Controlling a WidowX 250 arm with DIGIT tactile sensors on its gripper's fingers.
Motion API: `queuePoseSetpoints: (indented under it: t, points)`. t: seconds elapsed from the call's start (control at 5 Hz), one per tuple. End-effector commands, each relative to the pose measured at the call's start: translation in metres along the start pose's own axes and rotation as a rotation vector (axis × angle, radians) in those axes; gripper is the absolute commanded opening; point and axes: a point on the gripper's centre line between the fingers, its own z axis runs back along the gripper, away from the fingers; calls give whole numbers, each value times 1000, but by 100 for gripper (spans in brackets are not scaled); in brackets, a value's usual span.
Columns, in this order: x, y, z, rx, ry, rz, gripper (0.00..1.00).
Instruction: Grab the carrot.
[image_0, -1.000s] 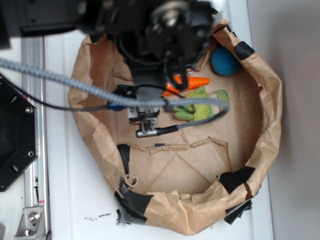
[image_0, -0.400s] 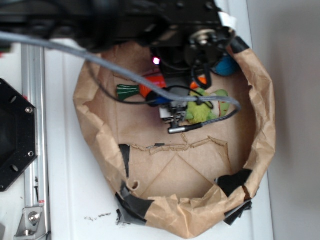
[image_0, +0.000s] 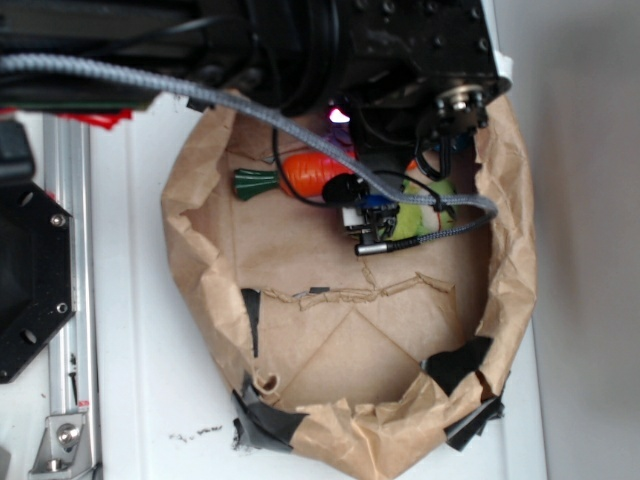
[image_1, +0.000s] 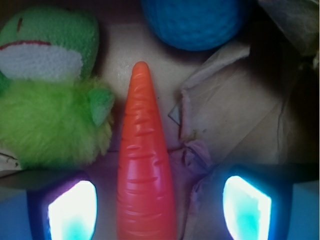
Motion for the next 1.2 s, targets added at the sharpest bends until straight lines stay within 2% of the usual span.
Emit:
queuePoseSetpoints:
  t: [0.0, 0.2, 0.4, 0.6, 0.8, 1.0]
  points:
    - [0, 0, 9, 12, -53, -25, 100]
    - [0, 0, 9, 12, -53, -25, 100]
    - [-11, -9, -11, -26, -104, -115, 100]
    - [-20, -15, -36, -6, -76, -207, 100]
    - [-29, -20, -41, -1, -82, -223, 0]
    - [-27, -19, -41, 10, -85, -206, 0]
